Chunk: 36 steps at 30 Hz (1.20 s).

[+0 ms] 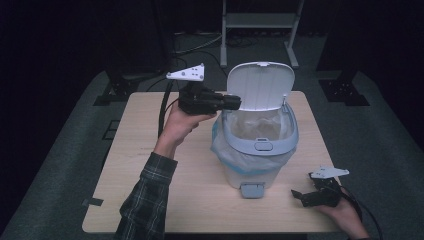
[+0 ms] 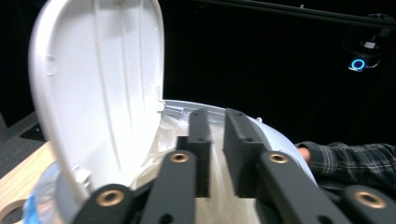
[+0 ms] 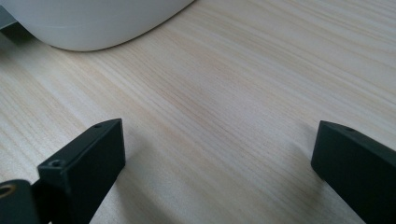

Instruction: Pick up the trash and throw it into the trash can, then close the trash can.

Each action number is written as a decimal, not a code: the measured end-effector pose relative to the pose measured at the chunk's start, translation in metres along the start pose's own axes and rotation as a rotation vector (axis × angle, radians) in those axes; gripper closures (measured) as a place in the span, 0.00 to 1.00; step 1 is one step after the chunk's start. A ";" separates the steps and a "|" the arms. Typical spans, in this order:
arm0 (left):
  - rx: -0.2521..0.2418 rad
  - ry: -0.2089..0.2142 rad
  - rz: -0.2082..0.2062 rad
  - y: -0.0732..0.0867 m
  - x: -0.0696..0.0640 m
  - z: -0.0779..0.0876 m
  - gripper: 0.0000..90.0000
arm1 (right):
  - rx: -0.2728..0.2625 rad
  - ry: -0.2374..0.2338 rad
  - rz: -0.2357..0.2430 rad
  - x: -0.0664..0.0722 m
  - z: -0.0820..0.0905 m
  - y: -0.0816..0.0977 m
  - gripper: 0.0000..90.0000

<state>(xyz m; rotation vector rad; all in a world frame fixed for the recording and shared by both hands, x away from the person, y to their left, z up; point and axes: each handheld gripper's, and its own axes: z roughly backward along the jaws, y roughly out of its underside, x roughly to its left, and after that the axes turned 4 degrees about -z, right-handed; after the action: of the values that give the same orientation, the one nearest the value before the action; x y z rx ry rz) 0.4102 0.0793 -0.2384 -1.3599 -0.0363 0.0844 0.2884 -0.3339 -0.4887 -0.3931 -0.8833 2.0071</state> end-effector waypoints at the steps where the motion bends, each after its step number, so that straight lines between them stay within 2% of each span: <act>1: 0.000 -0.003 -0.002 0.000 0.001 0.003 0.96 | 0.000 0.000 0.000 0.000 0.000 0.000 0.02; 3: -0.003 -0.018 -0.005 0.000 0.002 0.008 1.00 | 0.000 0.000 -0.001 0.000 0.000 0.000 0.02; 7: -0.018 -0.040 0.002 0.001 0.009 0.015 1.00 | -0.001 -0.002 0.004 0.001 0.001 0.001 0.02; 23: -0.064 -0.115 0.026 -0.007 0.048 0.032 1.00 | 0.001 -0.003 0.003 0.001 0.001 0.001 0.02; 36: -0.069 -0.131 0.024 -0.017 0.068 0.018 1.00 | 0.001 -0.003 0.003 0.001 0.001 0.001 0.02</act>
<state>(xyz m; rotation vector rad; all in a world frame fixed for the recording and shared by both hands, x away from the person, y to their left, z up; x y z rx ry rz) 0.4771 0.0987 -0.2195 -1.4220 -0.1335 0.1938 0.2864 -0.3342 -0.4887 -0.3915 -0.8840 2.0113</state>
